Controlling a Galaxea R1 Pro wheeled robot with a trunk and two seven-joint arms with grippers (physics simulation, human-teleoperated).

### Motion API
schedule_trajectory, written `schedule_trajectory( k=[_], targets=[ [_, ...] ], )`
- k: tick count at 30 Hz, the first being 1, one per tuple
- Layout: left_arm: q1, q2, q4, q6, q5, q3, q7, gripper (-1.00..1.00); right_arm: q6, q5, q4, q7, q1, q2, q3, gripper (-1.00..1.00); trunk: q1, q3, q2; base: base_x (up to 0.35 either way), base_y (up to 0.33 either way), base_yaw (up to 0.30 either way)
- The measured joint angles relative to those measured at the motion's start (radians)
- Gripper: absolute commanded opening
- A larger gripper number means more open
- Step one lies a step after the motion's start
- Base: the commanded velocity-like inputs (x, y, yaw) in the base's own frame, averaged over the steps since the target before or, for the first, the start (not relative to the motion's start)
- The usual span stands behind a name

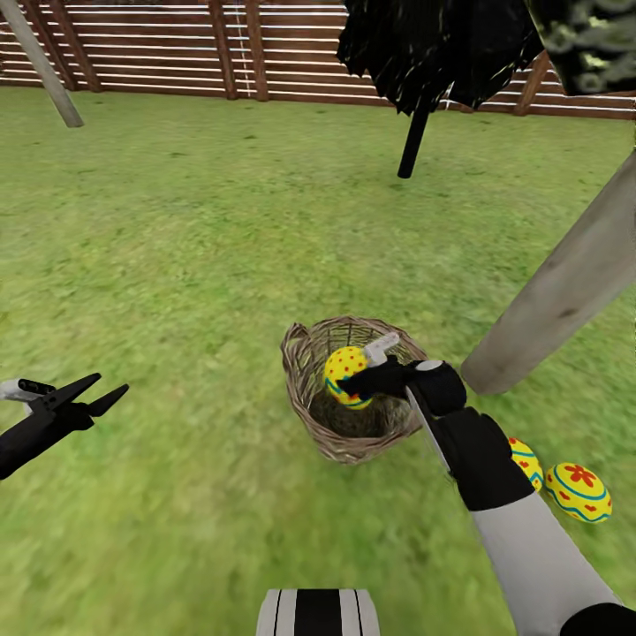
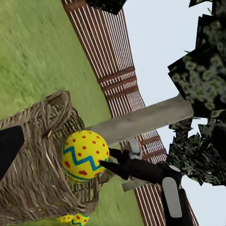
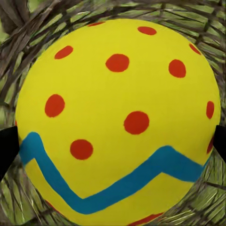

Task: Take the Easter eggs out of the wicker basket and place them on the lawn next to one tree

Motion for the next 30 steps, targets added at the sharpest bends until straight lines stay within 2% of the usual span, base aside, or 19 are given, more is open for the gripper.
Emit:
schedule_trajectory(
  k=[4,6,8,12,14,20,22,26,30],
  targets=[
    [0.0,0.0,0.001,0.0,-0.001,0.0,0.0,1.0,0.0,0.001,-0.014,0.265,0.0,-0.002,-0.189,-1.0,-0.002,0.015,0.001,0.0,0.0,0.0],
    [0.0,0.0,0.001,0.0,-0.001,0.0,0.0,1.0,-0.001,0.0,-0.016,0.377,-0.003,-0.011,-0.278,-1.0,-0.003,0.023,0.001,0.0,0.0,0.0],
    [0.0,0.0,0.001,0.0,-0.002,0.0,0.0,1.0,0.0,-0.003,-0.016,0.506,-0.004,-0.015,-0.385,-1.0,-0.004,0.031,0.002,0.0,0.0,0.0],
    [0.0,0.0,0.001,0.0,-0.002,0.0,0.001,1.0,0.036,-0.008,-0.009,0.681,-0.004,-0.017,-0.475,-1.0,-0.005,0.046,0.003,0.0,0.0,0.0],
    [0.0,-0.001,0.0,-0.001,0.0,0.001,-0.002,1.0,0.052,-0.013,-0.004,0.758,-0.004,-0.018,-0.488,-1.0,-0.006,0.054,0.003,0.0,0.0,0.0],
    [0.0,-0.005,0.033,-0.005,0.007,0.01,-0.012,1.0,0.054,-0.021,0.014,0.88,0.003,-0.028,-0.492,-1.0,-0.007,0.058,0.004,-0.036,0.0,0.0],
    [0.0,-0.005,0.076,-0.005,0.008,0.035,-0.011,1.0,0.051,-0.016,0.027,0.894,0.031,-0.028,-0.49,-1.0,-0.006,0.058,0.004,-0.282,0.0,0.0],
    [0.0,-0.006,0.097,-0.005,0.008,0.045,-0.011,1.0,0.053,-0.017,0.028,0.899,0.043,-0.032,-0.485,-1.0,-0.006,0.058,0.004,-0.333,0.0,0.0],
    [0.0,-0.021,0.1,-0.005,0.008,0.041,-0.009,1.0,0.054,-0.025,0.031,0.974,0.043,-0.073,-0.489,-1.0,-0.006,0.058,0.004,-0.34,0.0,0.0]
  ],
)
